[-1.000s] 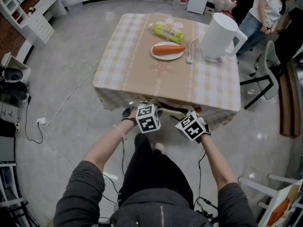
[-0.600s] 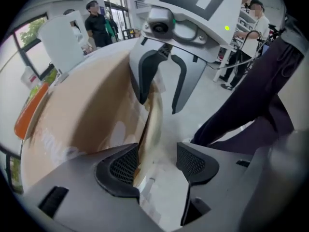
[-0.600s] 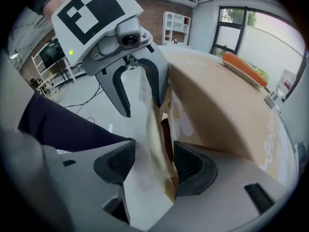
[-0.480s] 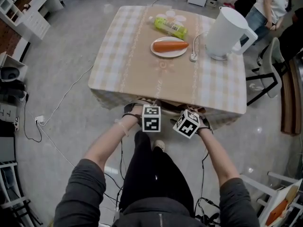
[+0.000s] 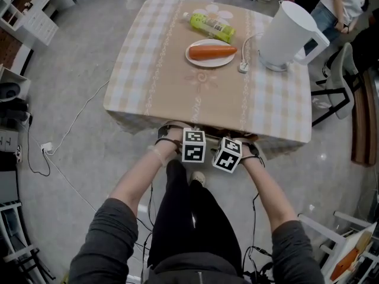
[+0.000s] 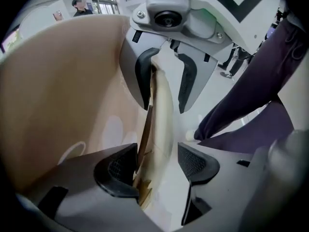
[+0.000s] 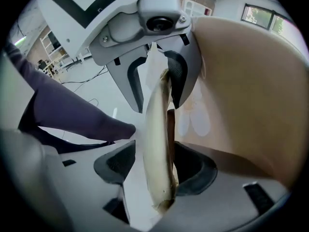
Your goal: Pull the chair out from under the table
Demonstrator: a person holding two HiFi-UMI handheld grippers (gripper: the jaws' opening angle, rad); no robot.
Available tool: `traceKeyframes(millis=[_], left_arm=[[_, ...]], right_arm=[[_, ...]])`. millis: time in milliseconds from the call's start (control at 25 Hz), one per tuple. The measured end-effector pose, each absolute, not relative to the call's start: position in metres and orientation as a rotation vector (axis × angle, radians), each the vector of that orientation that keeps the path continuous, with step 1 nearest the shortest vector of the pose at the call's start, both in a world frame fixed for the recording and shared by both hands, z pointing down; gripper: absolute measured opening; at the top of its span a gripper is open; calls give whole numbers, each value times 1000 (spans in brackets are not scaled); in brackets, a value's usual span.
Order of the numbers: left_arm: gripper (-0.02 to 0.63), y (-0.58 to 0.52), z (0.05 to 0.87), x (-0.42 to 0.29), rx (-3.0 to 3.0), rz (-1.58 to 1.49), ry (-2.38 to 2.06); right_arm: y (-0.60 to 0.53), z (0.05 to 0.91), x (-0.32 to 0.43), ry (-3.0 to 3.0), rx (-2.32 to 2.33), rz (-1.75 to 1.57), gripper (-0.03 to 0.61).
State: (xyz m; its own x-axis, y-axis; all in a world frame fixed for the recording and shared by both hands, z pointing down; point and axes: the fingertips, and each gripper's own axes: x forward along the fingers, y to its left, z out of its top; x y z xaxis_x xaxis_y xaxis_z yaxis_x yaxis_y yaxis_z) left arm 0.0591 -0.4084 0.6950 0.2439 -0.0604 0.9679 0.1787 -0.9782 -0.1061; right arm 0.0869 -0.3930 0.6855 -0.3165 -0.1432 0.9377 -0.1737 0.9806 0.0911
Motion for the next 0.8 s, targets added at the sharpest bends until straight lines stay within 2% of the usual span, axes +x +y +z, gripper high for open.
traceKeyframes(millis=[280,360,800], left_arm=[[223,-416,699,59,-2256,-1840,-103],[205,-414,700,58,-2226,-1826,-130],[181,-407,700,56,-2193,-1879,-192]], right_arm=[[-394,701,91,-1830,148,-63,209],[-395,704,93,-1818,135,-87,140],[-391,703,92,-1818,98,-72,135]])
